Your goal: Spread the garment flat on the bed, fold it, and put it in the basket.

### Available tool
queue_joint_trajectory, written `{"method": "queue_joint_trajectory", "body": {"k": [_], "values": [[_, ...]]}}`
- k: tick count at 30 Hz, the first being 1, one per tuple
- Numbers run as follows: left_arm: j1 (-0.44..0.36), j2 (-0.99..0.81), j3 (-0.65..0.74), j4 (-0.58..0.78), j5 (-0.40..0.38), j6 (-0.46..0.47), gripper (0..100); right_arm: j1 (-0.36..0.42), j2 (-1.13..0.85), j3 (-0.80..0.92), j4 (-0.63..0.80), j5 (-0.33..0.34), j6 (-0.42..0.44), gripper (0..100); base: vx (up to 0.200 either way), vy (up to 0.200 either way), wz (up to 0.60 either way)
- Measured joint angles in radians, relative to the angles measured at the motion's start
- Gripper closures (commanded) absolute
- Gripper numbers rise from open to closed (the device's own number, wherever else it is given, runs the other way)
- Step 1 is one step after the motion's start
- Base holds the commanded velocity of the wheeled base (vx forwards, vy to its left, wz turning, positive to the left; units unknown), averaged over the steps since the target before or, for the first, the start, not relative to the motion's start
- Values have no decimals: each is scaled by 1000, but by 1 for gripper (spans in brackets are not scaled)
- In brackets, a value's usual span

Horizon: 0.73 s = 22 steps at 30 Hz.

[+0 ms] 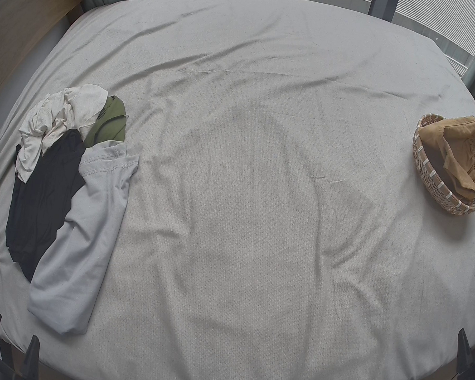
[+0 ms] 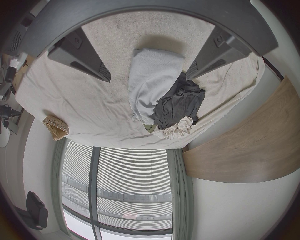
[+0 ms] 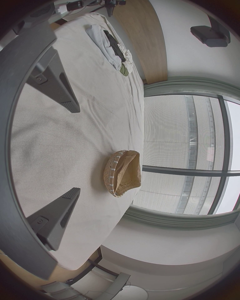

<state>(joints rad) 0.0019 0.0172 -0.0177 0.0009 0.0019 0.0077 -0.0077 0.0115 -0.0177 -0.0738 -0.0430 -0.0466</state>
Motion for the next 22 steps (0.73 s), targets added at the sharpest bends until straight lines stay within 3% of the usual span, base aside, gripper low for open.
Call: {"method": "queue_joint_trajectory", "body": {"k": [8,22], "values": [[-1,-1,0,0,0,-10,0,-1,0,0,118,38,18,0,0,0,0],[0,-1,0,-1,-1,-9,0,2,1,0,77,51,41,0,0,0,0]]}}
